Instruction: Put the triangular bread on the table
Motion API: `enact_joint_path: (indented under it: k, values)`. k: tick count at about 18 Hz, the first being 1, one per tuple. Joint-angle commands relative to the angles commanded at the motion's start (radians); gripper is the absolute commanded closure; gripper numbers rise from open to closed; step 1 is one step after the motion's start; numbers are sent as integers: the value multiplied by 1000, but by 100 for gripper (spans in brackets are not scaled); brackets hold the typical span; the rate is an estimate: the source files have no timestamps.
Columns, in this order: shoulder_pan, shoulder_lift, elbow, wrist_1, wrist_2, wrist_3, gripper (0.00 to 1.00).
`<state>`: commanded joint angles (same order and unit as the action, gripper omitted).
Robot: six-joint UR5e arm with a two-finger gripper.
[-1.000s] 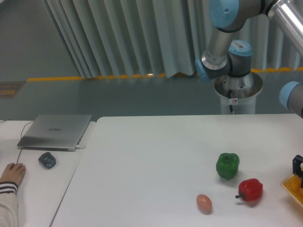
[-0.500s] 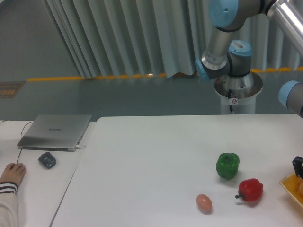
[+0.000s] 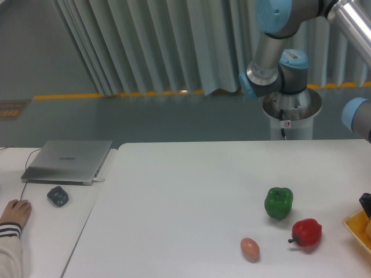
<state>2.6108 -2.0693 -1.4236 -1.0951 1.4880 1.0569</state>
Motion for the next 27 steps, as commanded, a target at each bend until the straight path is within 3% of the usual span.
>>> enact_joint_path:
  k: [4, 11, 13, 21, 27]
  values:
    - [5, 5, 2, -17, 0, 0, 96]
    - [32, 32, 55, -124, -64, 0, 97]
    - [41, 41, 90, -190, -64, 0, 97]
    - [55, 126, 120, -360, -137, 0, 97]
    - [-40, 182, 71, -479, -137, 2, 96]
